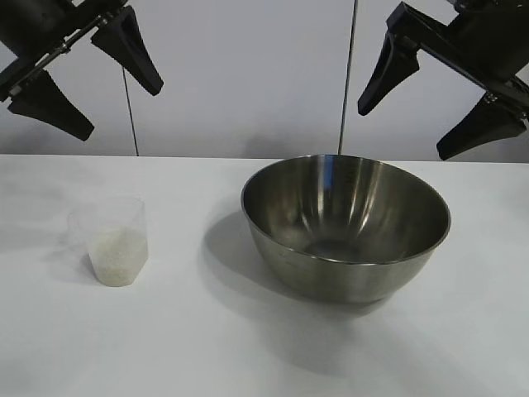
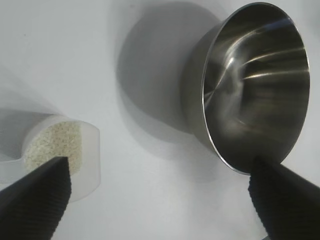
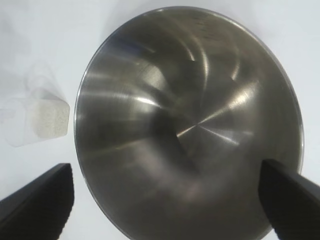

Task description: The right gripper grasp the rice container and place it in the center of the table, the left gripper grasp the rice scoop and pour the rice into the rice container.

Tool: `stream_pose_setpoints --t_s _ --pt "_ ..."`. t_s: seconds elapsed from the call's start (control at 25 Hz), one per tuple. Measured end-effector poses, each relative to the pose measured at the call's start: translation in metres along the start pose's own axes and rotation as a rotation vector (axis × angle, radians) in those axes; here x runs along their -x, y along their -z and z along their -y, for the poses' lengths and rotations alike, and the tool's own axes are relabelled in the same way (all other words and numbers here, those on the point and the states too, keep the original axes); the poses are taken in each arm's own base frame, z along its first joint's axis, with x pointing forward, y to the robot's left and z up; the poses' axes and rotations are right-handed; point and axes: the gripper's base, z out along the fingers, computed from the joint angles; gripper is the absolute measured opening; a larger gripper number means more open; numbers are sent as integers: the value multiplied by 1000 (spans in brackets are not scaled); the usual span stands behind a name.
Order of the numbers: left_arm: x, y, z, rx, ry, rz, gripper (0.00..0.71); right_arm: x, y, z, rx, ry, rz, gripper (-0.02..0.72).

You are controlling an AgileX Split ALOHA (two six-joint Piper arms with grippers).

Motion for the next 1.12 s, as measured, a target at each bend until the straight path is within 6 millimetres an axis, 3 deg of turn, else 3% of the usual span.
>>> stream_pose_setpoints --t_s 0.32,0.6,1.12 --pt "0 0 0 0 0 0 694 0 0 1 -6 6 -2 694" --pt "0 0 0 0 0 0 694 2 -3 21 -204 96 0 694" --pt "0 0 0 1 0 5 694 0 -97 65 -251 -18 -97 694"
